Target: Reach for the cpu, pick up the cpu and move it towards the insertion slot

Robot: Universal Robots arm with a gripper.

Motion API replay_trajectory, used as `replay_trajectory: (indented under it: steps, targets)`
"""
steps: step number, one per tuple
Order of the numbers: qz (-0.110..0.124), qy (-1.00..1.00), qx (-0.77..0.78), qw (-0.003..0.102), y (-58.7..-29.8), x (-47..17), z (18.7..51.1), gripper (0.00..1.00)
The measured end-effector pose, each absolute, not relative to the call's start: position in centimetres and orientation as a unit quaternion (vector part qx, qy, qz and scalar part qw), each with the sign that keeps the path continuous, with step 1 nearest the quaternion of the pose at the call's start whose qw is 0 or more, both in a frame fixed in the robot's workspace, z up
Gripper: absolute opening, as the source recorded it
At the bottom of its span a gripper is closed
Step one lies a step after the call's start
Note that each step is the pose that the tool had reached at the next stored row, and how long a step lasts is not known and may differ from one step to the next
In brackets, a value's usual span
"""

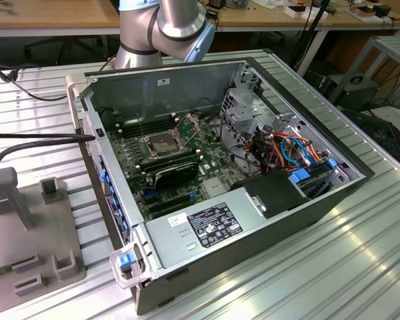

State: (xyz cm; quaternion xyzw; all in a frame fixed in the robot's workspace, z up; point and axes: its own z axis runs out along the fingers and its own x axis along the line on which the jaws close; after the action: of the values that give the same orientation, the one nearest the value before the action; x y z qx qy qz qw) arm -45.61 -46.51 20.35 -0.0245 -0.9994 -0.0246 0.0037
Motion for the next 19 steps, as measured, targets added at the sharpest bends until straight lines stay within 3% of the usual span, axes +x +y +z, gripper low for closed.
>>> replay_trajectory:
  steps: [4, 5, 17, 18, 19]
  targets:
    - [-0.026, -0.999, -0.024, 0.004, -46.47, -45.61, 19.88, 0.97]
    - [-0.028, -0.999, -0.024, 0.004, -46.47, -45.62, 19.83, 0.90]
    - [-0.032, -0.999, -0.024, 0.004, -46.47, -45.61, 19.78, 0.90]
    - [-0.032, -0.999, -0.024, 0.004, -46.47, -45.61, 19.76, 0.82]
    - [-0.032, -0.999, -0.024, 0.004, -46.47, -45.61, 19.76, 0.82]
